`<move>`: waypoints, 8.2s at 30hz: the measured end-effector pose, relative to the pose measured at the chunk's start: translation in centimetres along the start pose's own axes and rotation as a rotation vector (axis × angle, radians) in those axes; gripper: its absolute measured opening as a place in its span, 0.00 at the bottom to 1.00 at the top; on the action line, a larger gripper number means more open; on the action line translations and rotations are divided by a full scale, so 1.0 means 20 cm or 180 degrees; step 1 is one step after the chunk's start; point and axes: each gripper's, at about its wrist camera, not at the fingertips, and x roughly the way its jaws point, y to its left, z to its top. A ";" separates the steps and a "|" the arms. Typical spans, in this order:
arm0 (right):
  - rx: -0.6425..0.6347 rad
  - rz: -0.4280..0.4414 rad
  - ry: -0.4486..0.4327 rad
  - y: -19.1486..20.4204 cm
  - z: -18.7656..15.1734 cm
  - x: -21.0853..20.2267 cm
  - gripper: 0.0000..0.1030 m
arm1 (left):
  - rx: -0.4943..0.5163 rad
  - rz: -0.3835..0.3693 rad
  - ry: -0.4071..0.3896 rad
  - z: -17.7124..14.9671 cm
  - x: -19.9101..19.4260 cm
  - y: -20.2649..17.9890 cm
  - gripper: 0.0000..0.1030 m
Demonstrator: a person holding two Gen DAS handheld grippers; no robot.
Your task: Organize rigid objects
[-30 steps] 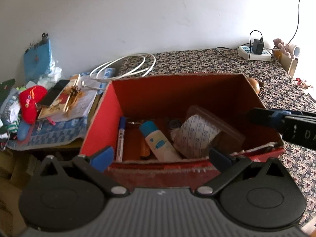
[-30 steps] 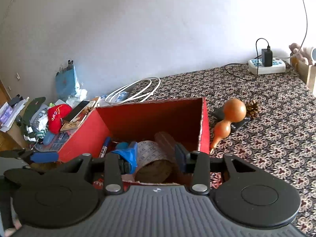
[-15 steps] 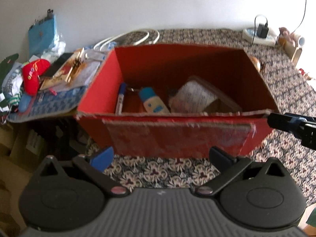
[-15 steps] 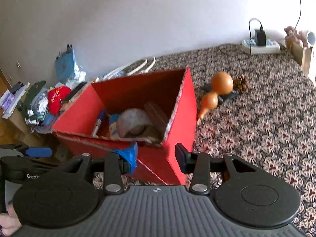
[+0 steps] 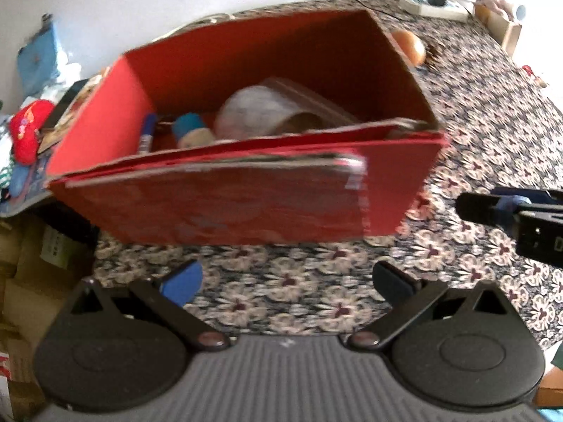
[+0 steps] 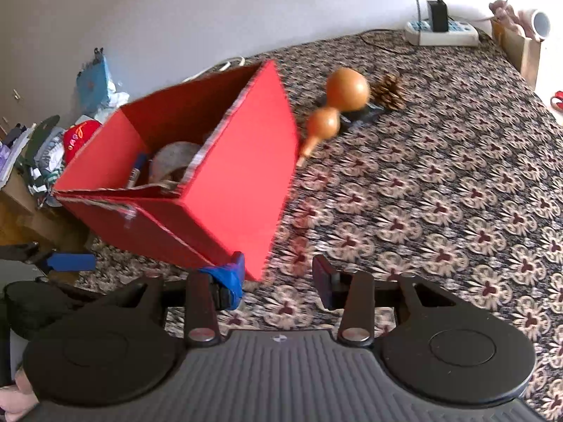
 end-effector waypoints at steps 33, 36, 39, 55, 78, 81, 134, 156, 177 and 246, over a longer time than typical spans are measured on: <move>-0.0179 0.0393 -0.0118 -0.59 0.75 0.31 0.25 | 0.0548 -0.0639 -0.0685 0.30 0.31 -0.89 0.99; -0.0362 0.0359 -0.0229 -0.51 0.88 0.43 0.25 | 0.0520 -0.0691 -0.0768 0.33 0.33 -0.87 0.99; -0.0726 0.0201 -0.0381 -0.40 0.97 0.55 0.25 | 0.0465 -0.0801 -0.0764 0.34 0.34 -0.85 0.99; -0.1780 0.0306 0.0022 -0.53 0.65 0.59 0.26 | 0.0641 -0.0979 -0.1025 0.31 0.29 -0.75 0.99; 0.1048 0.0915 -0.0034 -1.15 0.28 0.10 0.28 | 0.0973 -0.1383 -0.0711 0.47 0.51 -0.89 0.90; 0.1037 0.0982 -0.0011 -1.11 0.32 0.16 0.28 | 0.0888 -0.1484 -0.0611 0.48 0.52 -0.89 0.83; 0.1095 0.1671 0.0488 -0.71 0.16 0.02 0.14 | 0.0616 -0.1883 -0.0674 0.18 0.02 -0.70 0.33; 0.0251 0.1443 -0.0397 0.18 0.52 0.14 0.14 | 0.0619 -0.1865 -0.1342 0.42 -0.13 0.22 0.34; 0.0212 0.0602 -0.0424 0.33 0.47 0.31 0.20 | 0.0562 -0.1803 -0.0971 0.45 0.15 0.37 0.57; 0.0154 0.0369 -0.0963 0.21 0.23 -0.11 0.20 | 0.0566 -0.0262 -0.0944 0.31 -0.15 0.16 0.67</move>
